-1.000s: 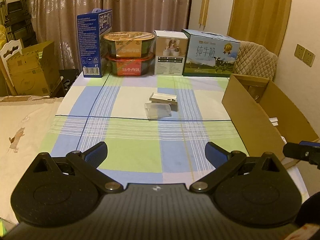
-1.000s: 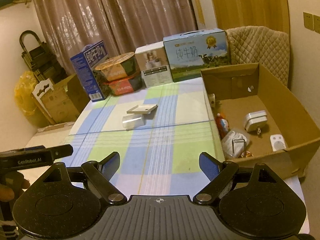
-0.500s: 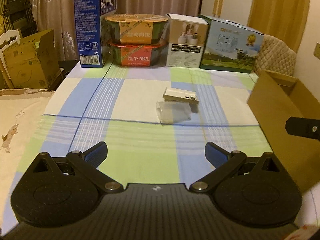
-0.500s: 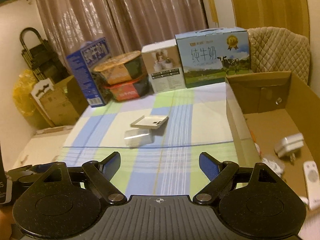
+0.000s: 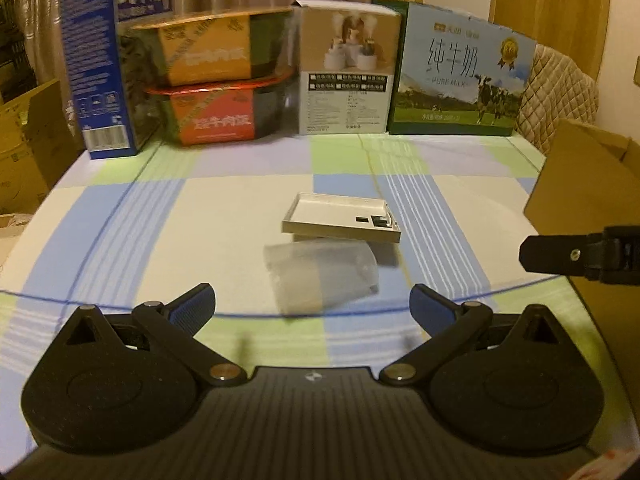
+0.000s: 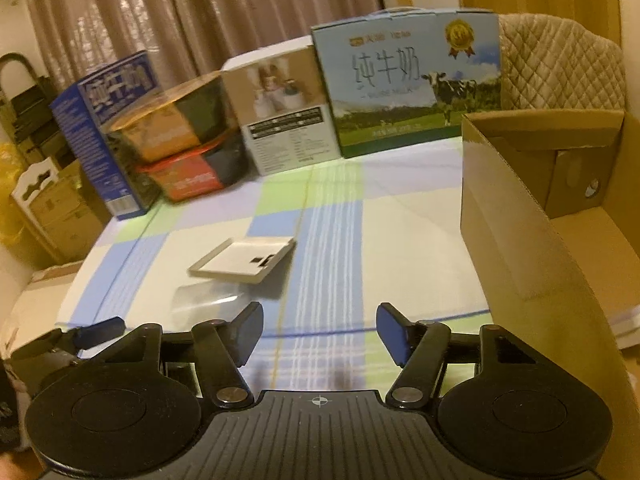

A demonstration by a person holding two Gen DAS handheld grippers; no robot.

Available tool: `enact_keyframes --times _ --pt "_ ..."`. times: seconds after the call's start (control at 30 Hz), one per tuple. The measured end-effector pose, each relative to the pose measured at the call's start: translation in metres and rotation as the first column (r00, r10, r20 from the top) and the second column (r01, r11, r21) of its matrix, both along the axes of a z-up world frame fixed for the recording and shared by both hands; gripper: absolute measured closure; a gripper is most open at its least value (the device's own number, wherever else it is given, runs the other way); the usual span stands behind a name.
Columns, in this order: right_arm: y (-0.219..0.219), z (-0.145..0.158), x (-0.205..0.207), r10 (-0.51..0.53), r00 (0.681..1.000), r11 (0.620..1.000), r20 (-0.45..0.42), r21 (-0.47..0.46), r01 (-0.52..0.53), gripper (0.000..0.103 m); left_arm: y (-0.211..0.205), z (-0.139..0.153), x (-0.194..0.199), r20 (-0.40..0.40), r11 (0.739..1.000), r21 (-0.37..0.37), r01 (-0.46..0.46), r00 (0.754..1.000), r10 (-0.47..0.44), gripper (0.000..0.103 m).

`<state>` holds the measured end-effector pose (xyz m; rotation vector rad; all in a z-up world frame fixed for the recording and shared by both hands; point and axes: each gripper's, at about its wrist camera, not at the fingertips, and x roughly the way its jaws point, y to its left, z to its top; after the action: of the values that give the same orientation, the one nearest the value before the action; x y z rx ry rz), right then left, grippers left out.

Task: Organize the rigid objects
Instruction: 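Grasp the clear plastic cup with the left tool, then grasp the white square tray lid by its rim with the right tool while the left tool holds the cup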

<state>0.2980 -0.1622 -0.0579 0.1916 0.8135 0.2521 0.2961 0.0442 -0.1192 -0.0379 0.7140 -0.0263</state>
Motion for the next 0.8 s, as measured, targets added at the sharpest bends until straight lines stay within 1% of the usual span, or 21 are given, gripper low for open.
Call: enact_keyframes --times 0.13,0.3,0.4,0.47,0.63,0.8 --pt "-0.002 -0.008 0.014 -0.019 1.0 1.0 -0.01 0.008 0.019 0.042 -0.008 -0.014 0.017 0.004 1.0 0.01 -0.009 1.0 0.009 0.004" --pt "-0.002 -0.014 0.018 -0.029 0.999 0.999 -0.018 0.012 0.029 0.042 -0.01 -0.026 0.033 0.0 0.998 0.052 -0.035 0.999 0.035 0.017" --pt "-0.002 -0.017 0.019 -0.027 0.999 1.0 -0.023 0.009 0.027 0.042 -0.006 -0.028 0.037 -0.005 0.999 0.04 -0.03 1.0 0.03 0.035" --pt "-0.001 -0.018 0.019 -0.03 0.999 1.0 -0.029 0.006 0.03 0.042 -0.001 -0.025 0.034 -0.011 0.999 0.043 -0.034 0.999 0.035 0.035" --pt "0.005 -0.018 0.021 -0.012 0.999 1.0 -0.034 0.012 0.013 0.042 0.019 -0.011 0.02 -0.036 0.997 0.076 -0.021 0.999 0.023 0.035" --pt "0.028 -0.016 0.027 0.048 0.999 0.999 -0.025 0.013 -0.047 0.042 0.047 0.002 0.003 -0.024 0.996 0.081 -0.045 0.999 0.048 0.035"
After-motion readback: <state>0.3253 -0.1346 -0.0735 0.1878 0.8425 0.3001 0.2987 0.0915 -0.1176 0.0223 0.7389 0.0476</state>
